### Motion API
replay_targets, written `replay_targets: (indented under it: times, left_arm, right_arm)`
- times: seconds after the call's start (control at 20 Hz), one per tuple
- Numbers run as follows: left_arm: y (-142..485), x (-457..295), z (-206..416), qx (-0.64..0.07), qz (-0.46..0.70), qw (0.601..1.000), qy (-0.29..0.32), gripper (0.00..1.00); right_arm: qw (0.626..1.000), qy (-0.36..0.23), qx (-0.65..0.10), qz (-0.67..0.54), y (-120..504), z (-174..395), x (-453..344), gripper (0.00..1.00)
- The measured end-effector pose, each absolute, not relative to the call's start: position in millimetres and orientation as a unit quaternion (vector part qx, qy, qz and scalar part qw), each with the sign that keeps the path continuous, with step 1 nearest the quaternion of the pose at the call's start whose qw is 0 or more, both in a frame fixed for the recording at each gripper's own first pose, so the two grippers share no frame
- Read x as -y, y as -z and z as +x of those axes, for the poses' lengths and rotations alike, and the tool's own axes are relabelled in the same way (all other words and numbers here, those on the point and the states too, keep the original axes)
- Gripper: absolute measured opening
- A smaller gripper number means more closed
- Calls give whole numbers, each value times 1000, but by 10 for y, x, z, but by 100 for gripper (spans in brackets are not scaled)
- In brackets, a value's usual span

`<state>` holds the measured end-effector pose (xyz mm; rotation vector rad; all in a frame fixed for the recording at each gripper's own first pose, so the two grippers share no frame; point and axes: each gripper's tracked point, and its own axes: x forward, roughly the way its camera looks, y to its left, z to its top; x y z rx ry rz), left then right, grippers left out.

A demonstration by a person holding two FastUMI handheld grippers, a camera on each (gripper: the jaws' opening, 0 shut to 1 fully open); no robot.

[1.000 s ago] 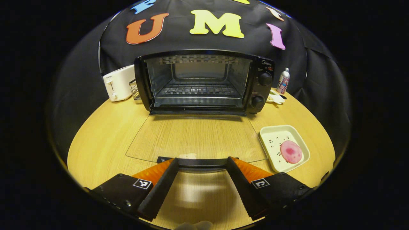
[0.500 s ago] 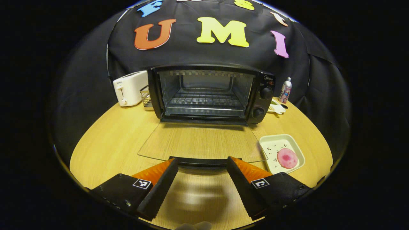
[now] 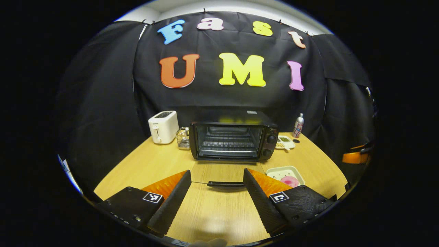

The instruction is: Open the electric oven with the left hand, put the food in, and close the electric oven.

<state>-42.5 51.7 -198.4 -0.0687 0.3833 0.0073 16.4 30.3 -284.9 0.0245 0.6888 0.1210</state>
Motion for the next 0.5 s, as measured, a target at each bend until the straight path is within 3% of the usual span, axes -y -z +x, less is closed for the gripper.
replay_targets:
  times: [0.25, 0.3, 0.5]
  left_arm:
    - [1297, -550, -616, -149, -24, 988, -24, 97]
    - [1186, -562, -655, -143, -22, 989, -33, 97]
    - [918, -492, -863, -139, -1, 988, -64, 97]
  right_arm:
    - [908, -98, -407, 28, 3576, 550, -530, 84]
    - [902, -105, -419, 32, 3711, 631, -573, 77]
    - [877, -131, -460, 46, 4105, 874, -705, 66]
